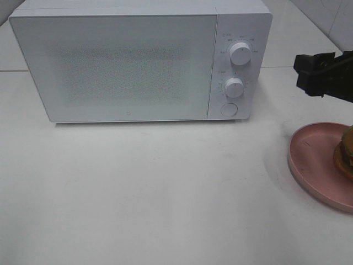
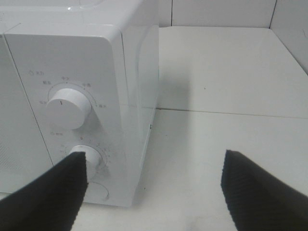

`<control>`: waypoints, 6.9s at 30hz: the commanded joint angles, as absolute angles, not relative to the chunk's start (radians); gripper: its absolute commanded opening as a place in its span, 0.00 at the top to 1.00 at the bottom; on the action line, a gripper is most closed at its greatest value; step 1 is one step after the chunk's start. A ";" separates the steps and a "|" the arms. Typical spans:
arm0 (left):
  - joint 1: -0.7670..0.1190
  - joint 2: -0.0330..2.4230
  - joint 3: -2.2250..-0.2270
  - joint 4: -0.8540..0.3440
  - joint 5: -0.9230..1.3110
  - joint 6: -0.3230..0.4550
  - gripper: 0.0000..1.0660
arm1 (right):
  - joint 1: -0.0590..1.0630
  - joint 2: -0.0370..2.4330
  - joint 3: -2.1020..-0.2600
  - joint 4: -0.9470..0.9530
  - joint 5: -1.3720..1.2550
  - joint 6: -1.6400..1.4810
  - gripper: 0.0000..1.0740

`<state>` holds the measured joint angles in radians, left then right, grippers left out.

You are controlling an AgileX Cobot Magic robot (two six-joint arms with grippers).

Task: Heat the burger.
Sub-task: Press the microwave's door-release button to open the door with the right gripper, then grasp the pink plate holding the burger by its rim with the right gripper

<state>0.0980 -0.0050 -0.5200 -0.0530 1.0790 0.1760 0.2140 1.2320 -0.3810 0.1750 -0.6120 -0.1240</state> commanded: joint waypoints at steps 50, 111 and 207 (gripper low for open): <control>0.094 -0.020 -0.518 -0.055 1.070 0.175 0.08 | 0.819 1.711 -0.356 0.868 -1.206 0.176 0.37; 0.094 -0.020 -0.518 -0.055 1.070 0.175 0.08 | 0.563 1.989 -0.705 0.640 -0.905 1.297 1.00; 0.094 -0.020 -0.518 -0.055 1.070 0.175 0.08 | 0.489 1.776 -0.810 0.466 0.022 0.370 1.00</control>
